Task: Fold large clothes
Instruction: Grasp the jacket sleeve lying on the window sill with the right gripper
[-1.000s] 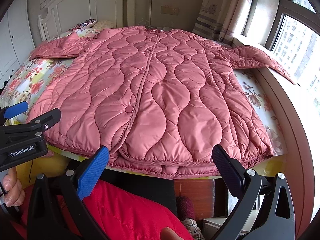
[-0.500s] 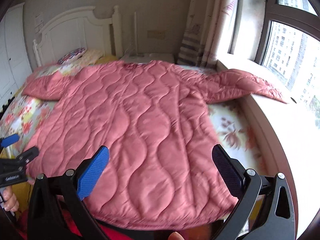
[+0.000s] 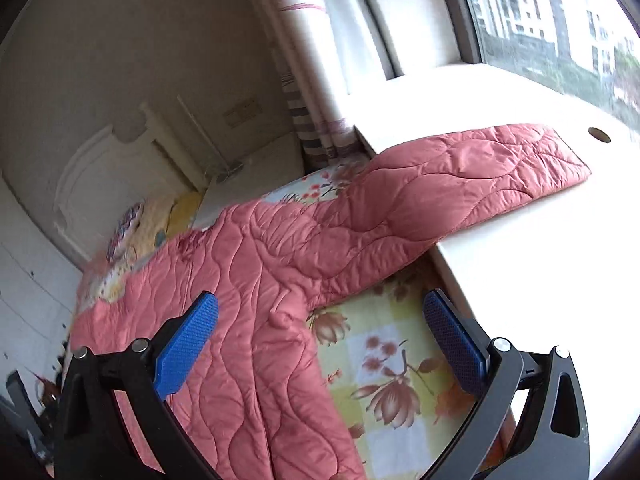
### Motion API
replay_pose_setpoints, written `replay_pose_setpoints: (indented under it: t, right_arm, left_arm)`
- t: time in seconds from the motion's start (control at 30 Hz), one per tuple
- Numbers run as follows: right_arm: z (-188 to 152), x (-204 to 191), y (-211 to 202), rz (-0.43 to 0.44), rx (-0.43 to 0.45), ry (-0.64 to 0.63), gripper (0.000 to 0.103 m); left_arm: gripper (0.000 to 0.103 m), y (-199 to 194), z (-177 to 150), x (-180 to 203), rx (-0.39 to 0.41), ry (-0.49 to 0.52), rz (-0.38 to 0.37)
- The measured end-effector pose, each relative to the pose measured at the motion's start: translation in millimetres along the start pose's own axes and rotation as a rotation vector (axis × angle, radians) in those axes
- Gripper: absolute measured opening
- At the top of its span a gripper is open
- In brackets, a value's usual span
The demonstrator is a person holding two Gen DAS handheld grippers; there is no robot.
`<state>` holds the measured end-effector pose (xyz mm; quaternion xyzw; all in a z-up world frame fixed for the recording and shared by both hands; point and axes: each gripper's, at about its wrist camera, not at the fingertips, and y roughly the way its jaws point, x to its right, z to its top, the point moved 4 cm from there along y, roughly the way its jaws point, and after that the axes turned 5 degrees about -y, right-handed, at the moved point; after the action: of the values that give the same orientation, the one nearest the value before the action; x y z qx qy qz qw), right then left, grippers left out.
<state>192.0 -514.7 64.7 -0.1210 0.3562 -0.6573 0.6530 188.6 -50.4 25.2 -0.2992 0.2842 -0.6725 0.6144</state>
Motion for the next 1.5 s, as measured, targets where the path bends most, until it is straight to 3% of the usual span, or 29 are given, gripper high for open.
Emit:
replay_pose_setpoints:
  t: [0.07, 0.2, 0.37, 0.5, 0.77, 0.9, 1.0, 1.07, 1.17, 1.27, 1.43, 1.5]
  right_arm:
    - [16.5, 27.0, 4.0, 0.036, 0.007, 0.087, 0.099]
    - [41.5, 72.2, 12.4, 0.014, 0.012, 0.18, 0.097]
    - [46.7, 117.7, 23.6, -0.031, 0.015, 0.276, 0.095]
    - [42.9, 155.1, 38.3, -0.072, 0.004, 0.371, 0.091]
    - [51.7, 191.5, 49.5, -0.061, 0.047, 0.476, 0.087]
    - [64.4, 207.1, 56.7, 0.003, 0.102, 0.557, 0.084]
    - [73.4, 212.8, 60.1, -0.005, 0.111, 0.565, 0.073]
    - [76.6, 216.8, 64.1, -0.003, 0.112, 0.559, 0.057]
    - [75.7, 225.0, 64.9, -0.006, 0.124, 0.579, 0.051]
    - [80.8, 233.3, 67.9, -0.021, 0.14, 0.636, 0.051]
    - [90.3, 247.7, 73.6, -0.014, 0.188, 0.71, 0.05]
    - [89.5, 249.3, 77.2, -0.014, 0.191, 0.711, 0.035]
  left_arm:
    - [0.101, 7.2, 13.9, 5.4, 0.008, 0.009, 0.008]
    - [0.101, 24.8, 38.4, 17.6, 0.013, 0.037, 0.012]
    - [0.101, 37.9, 44.8, 20.9, 0.03, 0.036, 0.007]
    - [0.101, 50.1, 41.0, 21.6, -0.002, 0.024, -0.011]
    - [0.101, 53.9, 38.5, 21.1, 0.01, 0.019, -0.004]
    - [0.101, 62.0, 35.1, 17.6, -0.007, -0.012, -0.003]
    - [0.101, 74.3, 31.2, 16.4, -0.057, -0.019, -0.007]
    - [0.101, 78.0, 29.1, 17.0, -0.06, -0.012, -0.001]
    - [0.101, 82.7, 27.9, 16.8, -0.046, -0.011, -0.014]
    - [0.101, 92.8, 26.1, 14.0, -0.019, -0.03, -0.012]
    - [0.101, 106.5, 21.5, 12.5, -0.05, -0.048, -0.038]
    - [0.101, 105.4, 22.5, 13.7, -0.042, -0.033, -0.038]
